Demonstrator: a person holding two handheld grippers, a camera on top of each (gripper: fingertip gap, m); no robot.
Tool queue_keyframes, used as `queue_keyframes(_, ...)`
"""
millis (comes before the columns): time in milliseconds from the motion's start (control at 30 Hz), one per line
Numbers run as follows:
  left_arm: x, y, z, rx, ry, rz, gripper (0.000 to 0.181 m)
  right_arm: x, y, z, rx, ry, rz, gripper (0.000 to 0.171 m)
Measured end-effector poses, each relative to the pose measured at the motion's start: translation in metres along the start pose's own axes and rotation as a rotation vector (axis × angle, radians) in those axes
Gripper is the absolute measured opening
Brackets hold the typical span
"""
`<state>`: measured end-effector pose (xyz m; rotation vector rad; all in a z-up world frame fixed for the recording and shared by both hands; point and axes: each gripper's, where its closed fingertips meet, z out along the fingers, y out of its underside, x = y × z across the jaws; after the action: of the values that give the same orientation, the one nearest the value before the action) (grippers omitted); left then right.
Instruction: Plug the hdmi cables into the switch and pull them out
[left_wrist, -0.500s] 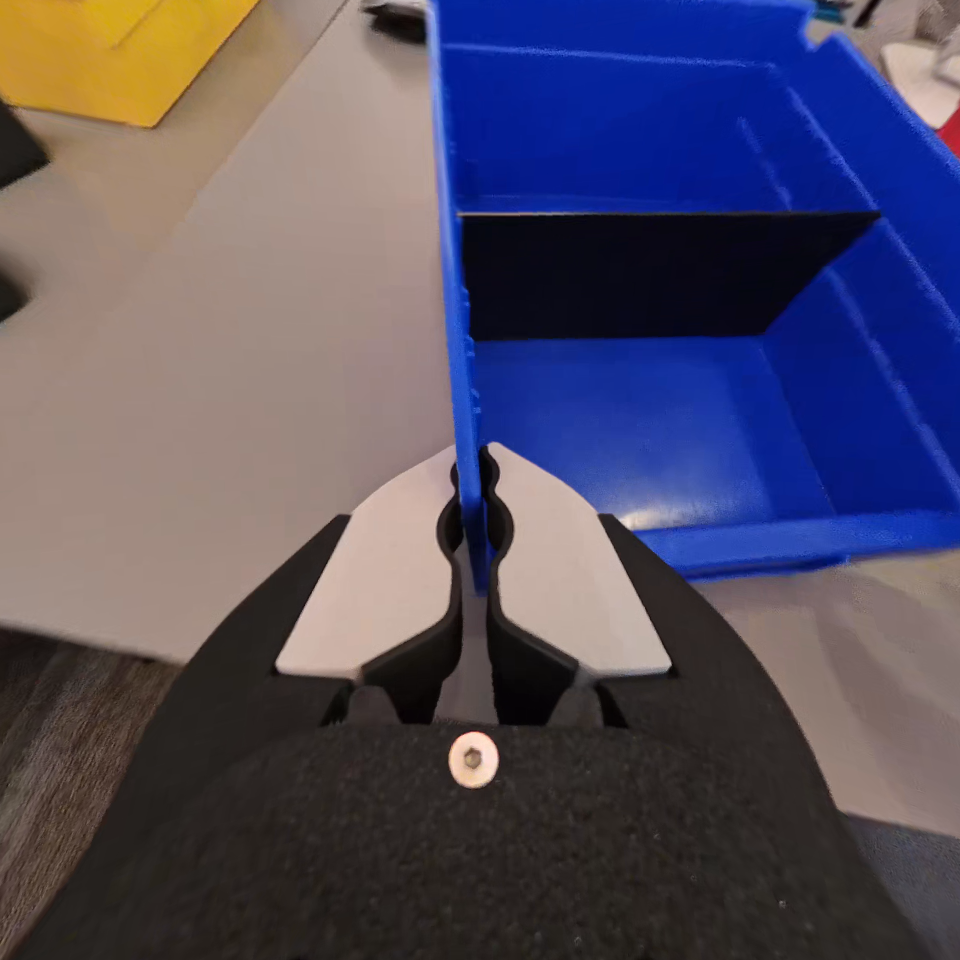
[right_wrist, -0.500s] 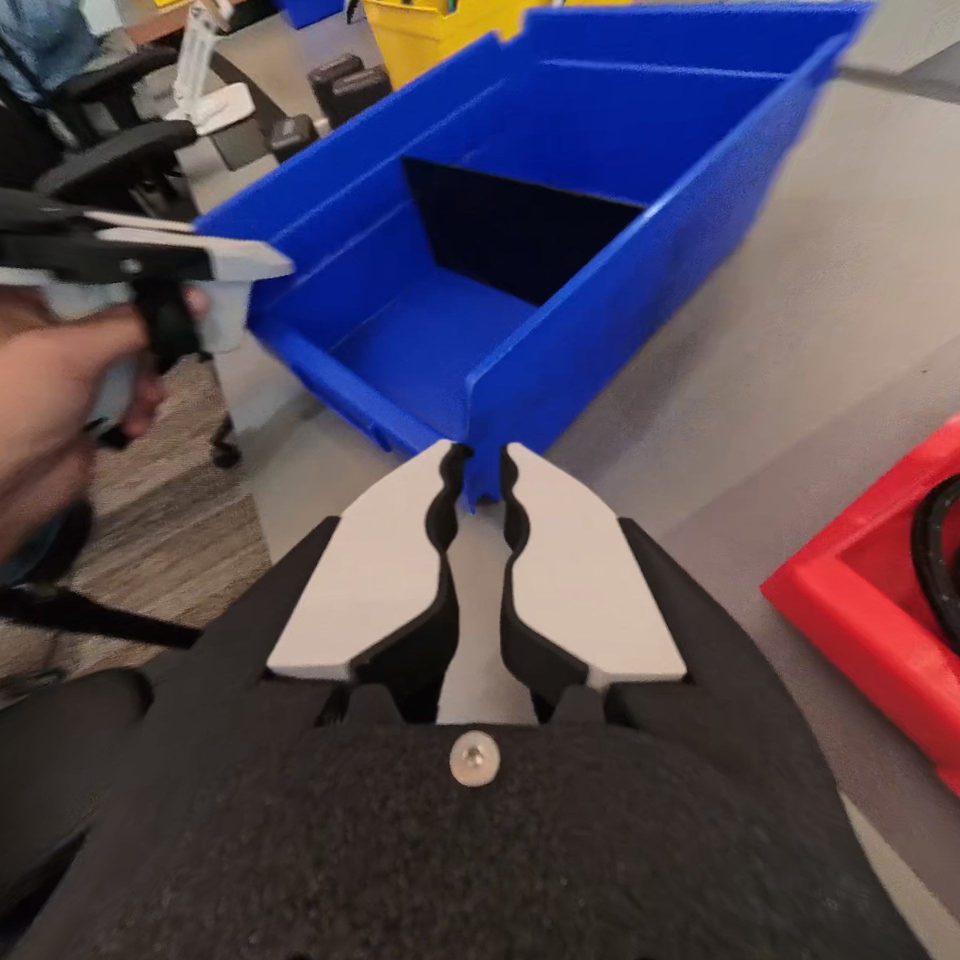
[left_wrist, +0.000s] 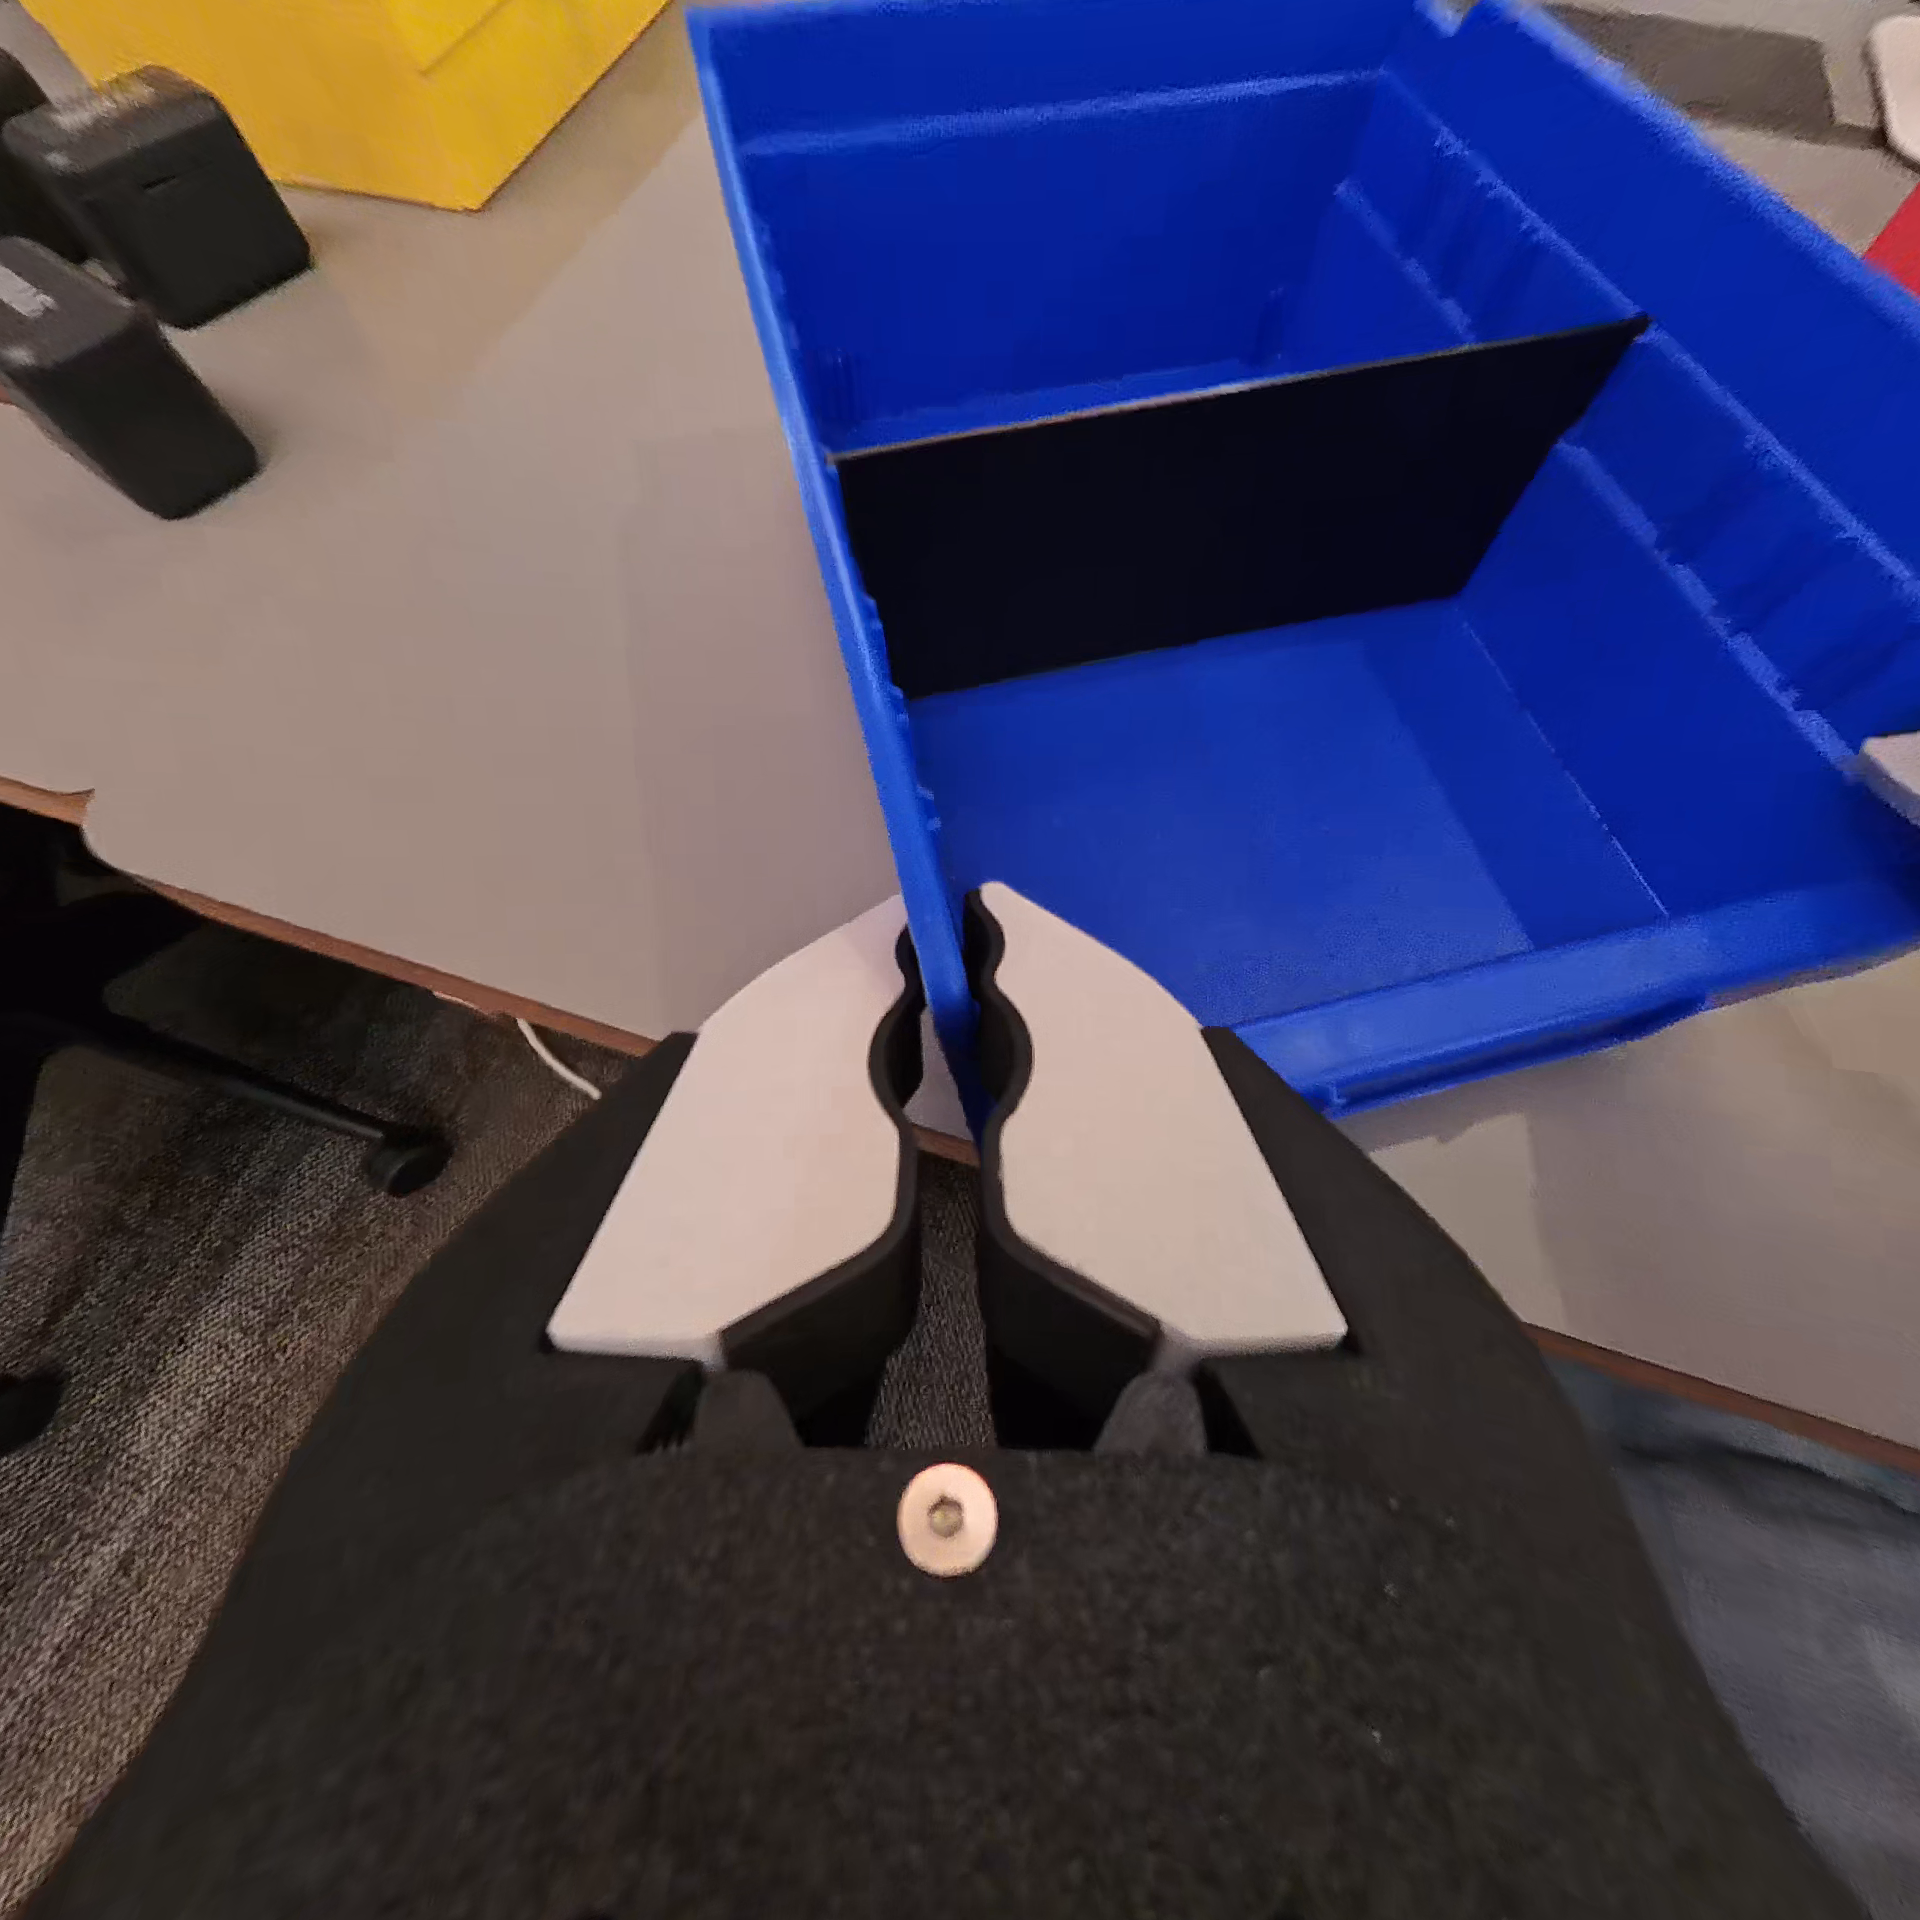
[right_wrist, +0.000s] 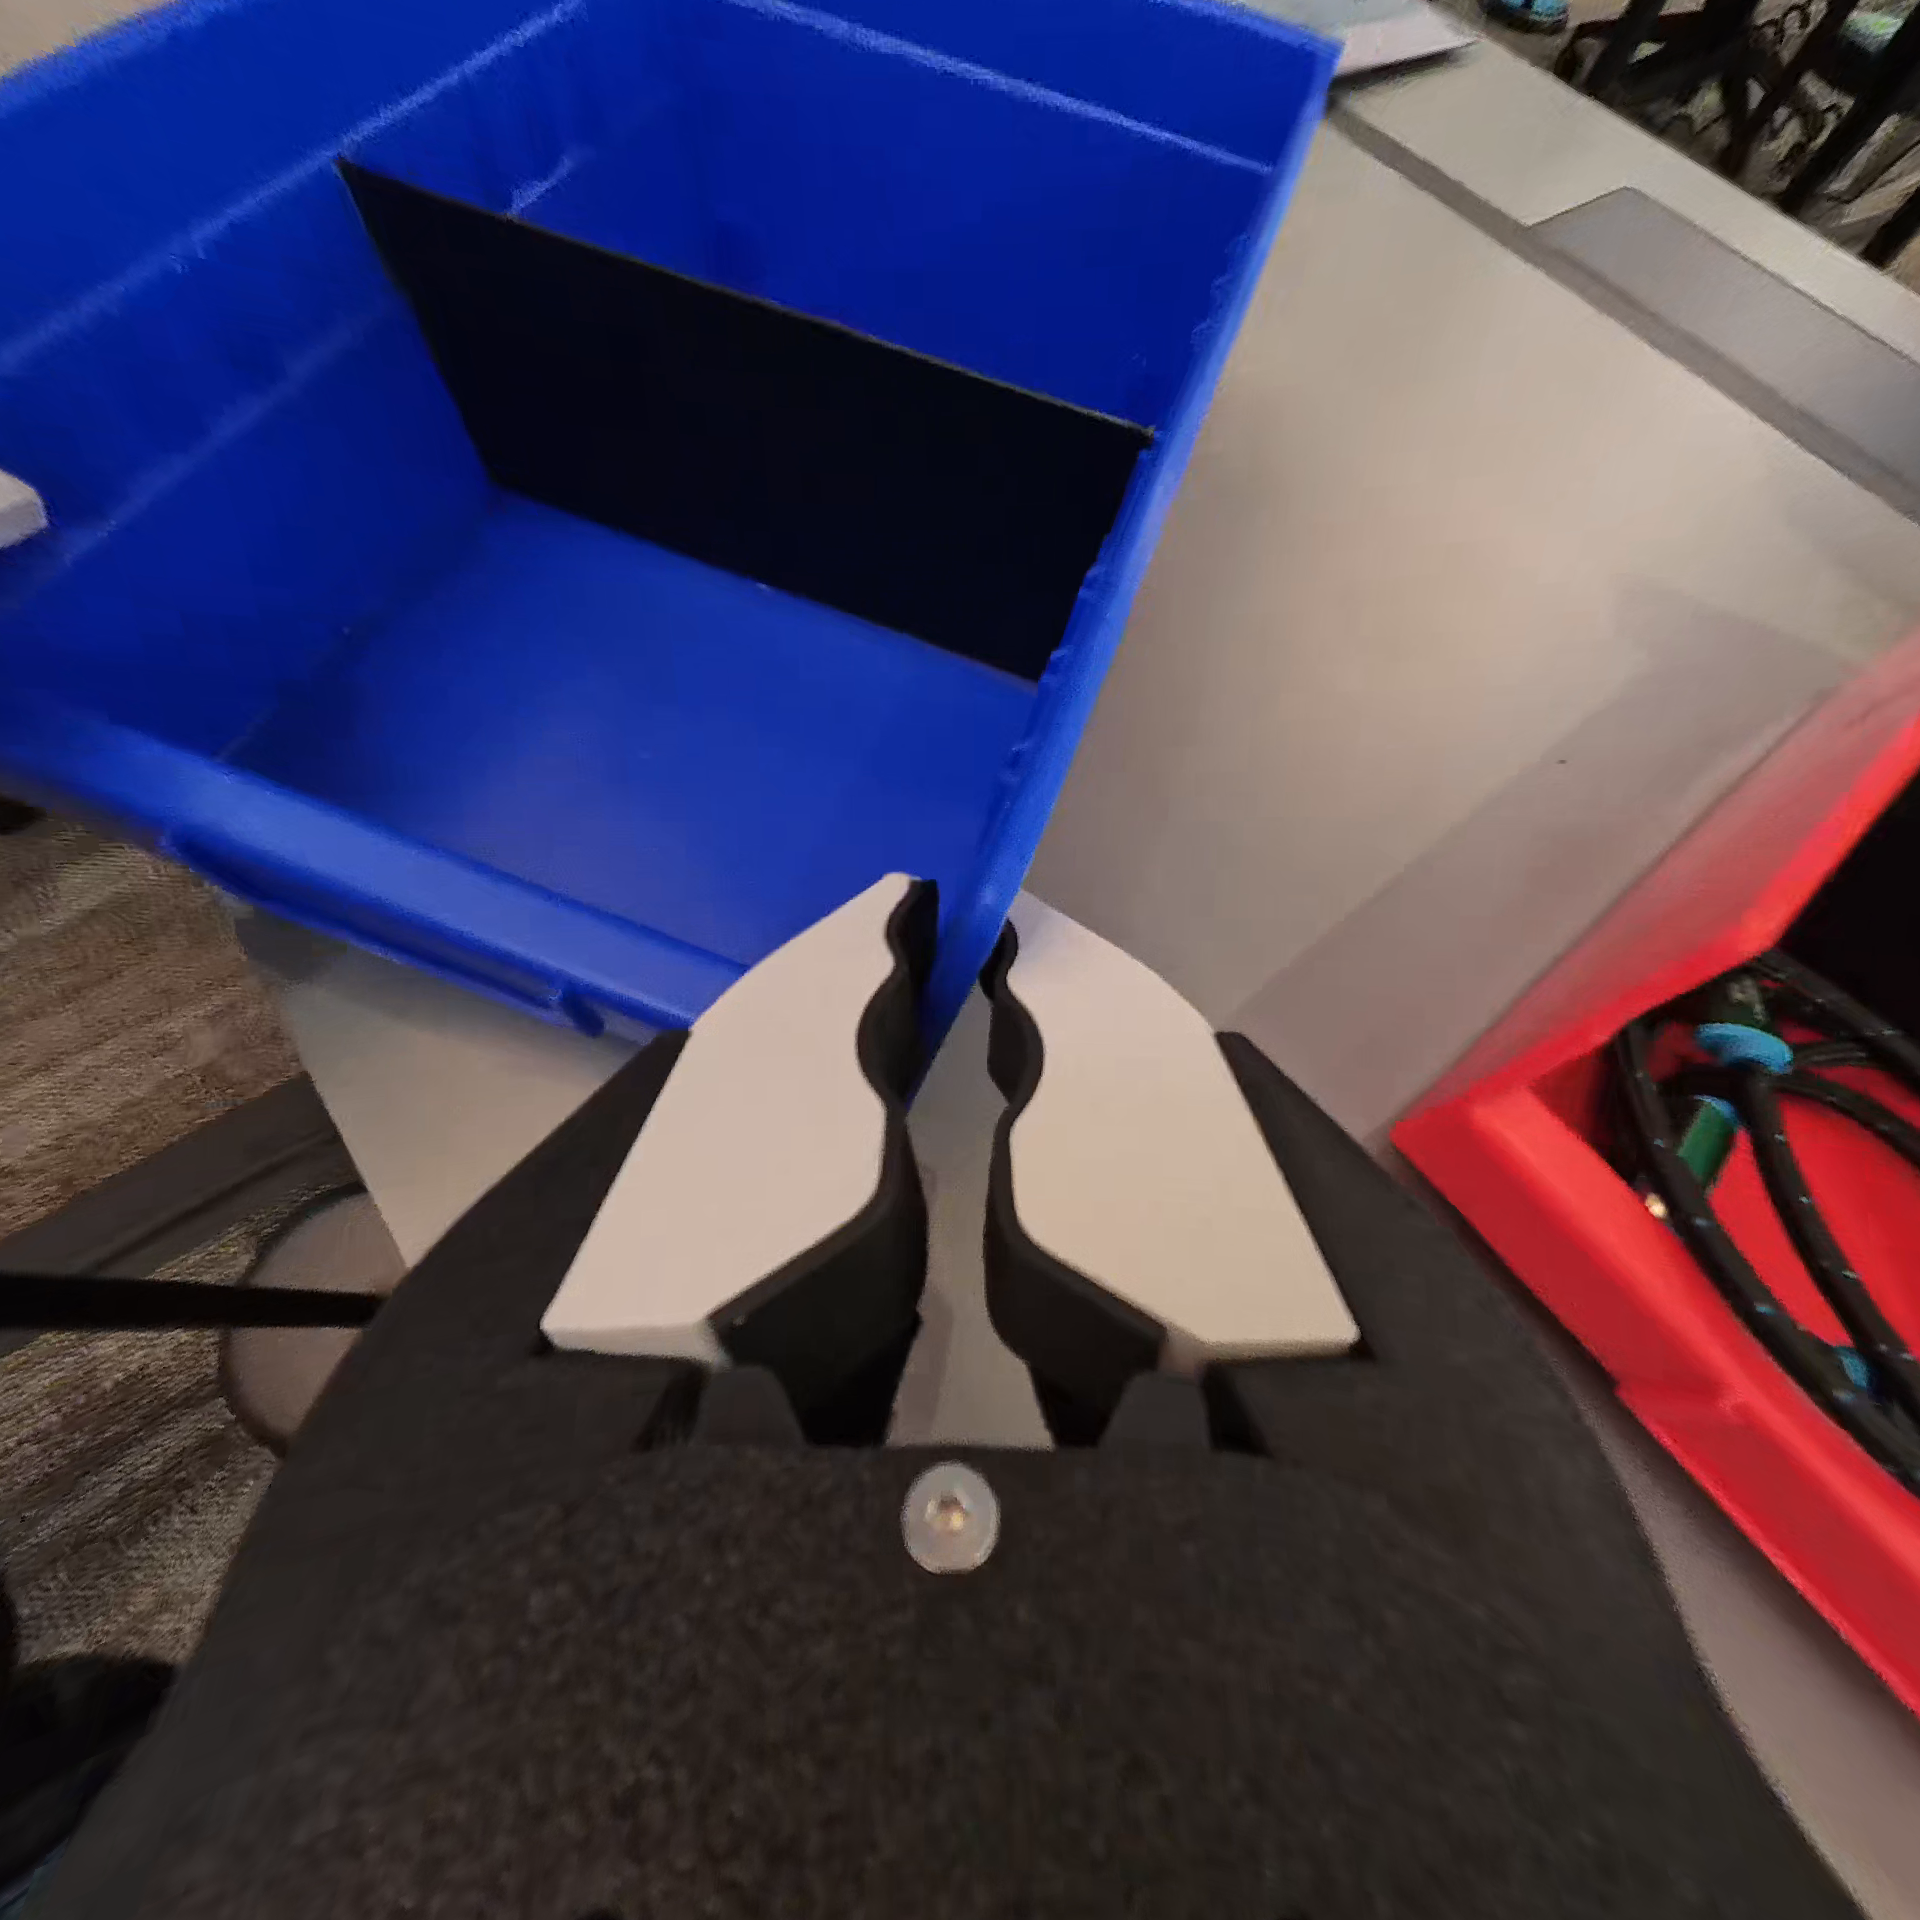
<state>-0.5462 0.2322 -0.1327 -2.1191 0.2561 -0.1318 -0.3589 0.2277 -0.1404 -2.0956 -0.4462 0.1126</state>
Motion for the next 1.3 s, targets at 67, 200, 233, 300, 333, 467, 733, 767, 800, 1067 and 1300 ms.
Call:
queue_keyframes(67,0.014,-0.017,-0.015,0.055,0.0,0.017,0.005,0.01,-0.016,-0.019,0.055,0.032,-0.008,0.007)
queue_keyframes(200,0.059,-0.07,-0.045,0.186,0.047,0.056,0.005,0.053,-0.053,-0.076,0.213,0.131,-0.003,0.006)
queue_keyframes(233,0.072,-0.089,-0.054,0.234,0.05,0.086,0.005,0.065,-0.062,-0.092,0.251,0.155,0.009,0.006)
queue_keyframes(300,0.106,-0.129,-0.069,0.333,0.08,0.141,0.005,0.094,-0.076,-0.127,0.314,0.202,0.042,0.006)
queue_keyframes(333,0.127,-0.147,-0.073,0.374,0.103,0.171,0.005,0.113,-0.08,-0.146,0.339,0.243,0.052,0.007)
queue_keyframes(467,0.243,-0.188,-0.069,0.431,0.267,0.316,0.006,0.205,-0.067,-0.222,0.385,0.456,0.125,0.006)
queue_keyframes(733,0.506,-0.142,-0.039,0.313,0.63,0.476,0.008,0.373,0.089,-0.342,0.202,0.769,0.385,0.004)
queue_keyframes(767,0.531,-0.13,-0.034,0.3,0.656,0.484,0.008,0.388,0.111,-0.352,0.178,0.789,0.392,0.004)
queue_keyframes(800,0.555,-0.118,-0.028,0.285,0.674,0.494,0.008,0.402,0.132,-0.358,0.159,0.798,0.404,0.004)
queue_keyframes(1067,0.644,-0.044,0.003,0.194,0.729,0.487,0.01,0.463,0.241,-0.363,0.106,0.757,0.423,0.005)
queue_keyframes(1300,0.658,0.003,0.005,0.134,0.811,0.554,0.02,0.47,0.289,-0.355,0.065,0.734,0.442,0.005)
